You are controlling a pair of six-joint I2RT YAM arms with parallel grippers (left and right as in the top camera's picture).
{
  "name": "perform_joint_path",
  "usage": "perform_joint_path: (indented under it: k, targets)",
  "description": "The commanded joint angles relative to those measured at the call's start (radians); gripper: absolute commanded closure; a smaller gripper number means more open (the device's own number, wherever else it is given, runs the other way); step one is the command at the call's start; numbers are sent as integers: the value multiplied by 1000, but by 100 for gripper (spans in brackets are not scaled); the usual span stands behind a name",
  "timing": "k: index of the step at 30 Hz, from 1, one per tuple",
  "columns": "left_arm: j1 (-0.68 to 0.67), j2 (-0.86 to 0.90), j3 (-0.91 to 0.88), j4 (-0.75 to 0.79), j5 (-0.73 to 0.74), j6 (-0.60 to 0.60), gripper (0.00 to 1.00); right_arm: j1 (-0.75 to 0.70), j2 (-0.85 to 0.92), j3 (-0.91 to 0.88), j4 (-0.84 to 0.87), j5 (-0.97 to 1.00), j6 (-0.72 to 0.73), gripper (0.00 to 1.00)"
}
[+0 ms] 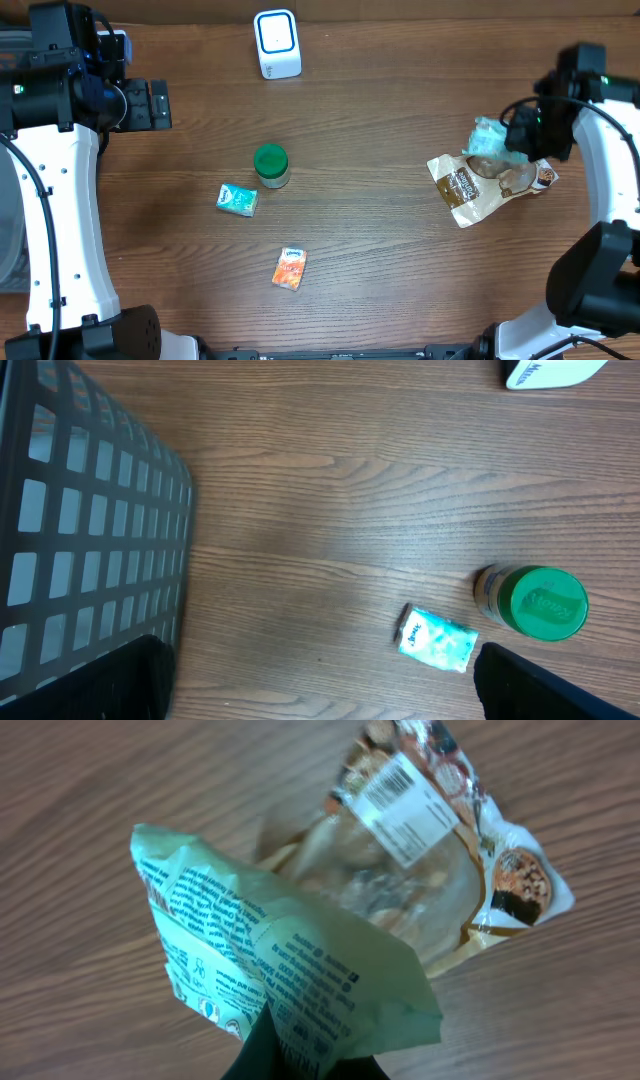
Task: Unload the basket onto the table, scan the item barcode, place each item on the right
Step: 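Carry the green pack right and drop it on the bread bag, then move the right gripper to the orange Kleenex pack and grasp it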
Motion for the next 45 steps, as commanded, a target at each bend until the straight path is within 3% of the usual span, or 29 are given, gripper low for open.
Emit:
perform_joint_path:
  k: [1,5,9,12,25,42,45]
  targets:
    - [4,5,1,-1,-9,16,0,-45,-13,-87,66,-84,9,96]
    - [4,5,1,-1,-9,16,0,-102,-13,-180,156,-84,63,94]
    - [4,5,1,-1,-9,15,0,-127,-13,-206,170,-83,75,53]
    - [4,5,1,-1,-9,16,1,-129,-13,-203,170,-83,75,0]
    - [4,5,1,-1,-9,16,1,-50,-31,92,-111,-225,116,0]
    - [4,5,1,-1,-9,16,0,481,-27,48,-23,-338,116,0]
    - [4,5,1,-1,-9,16,0,573,-18,43,-16,-338,118,9]
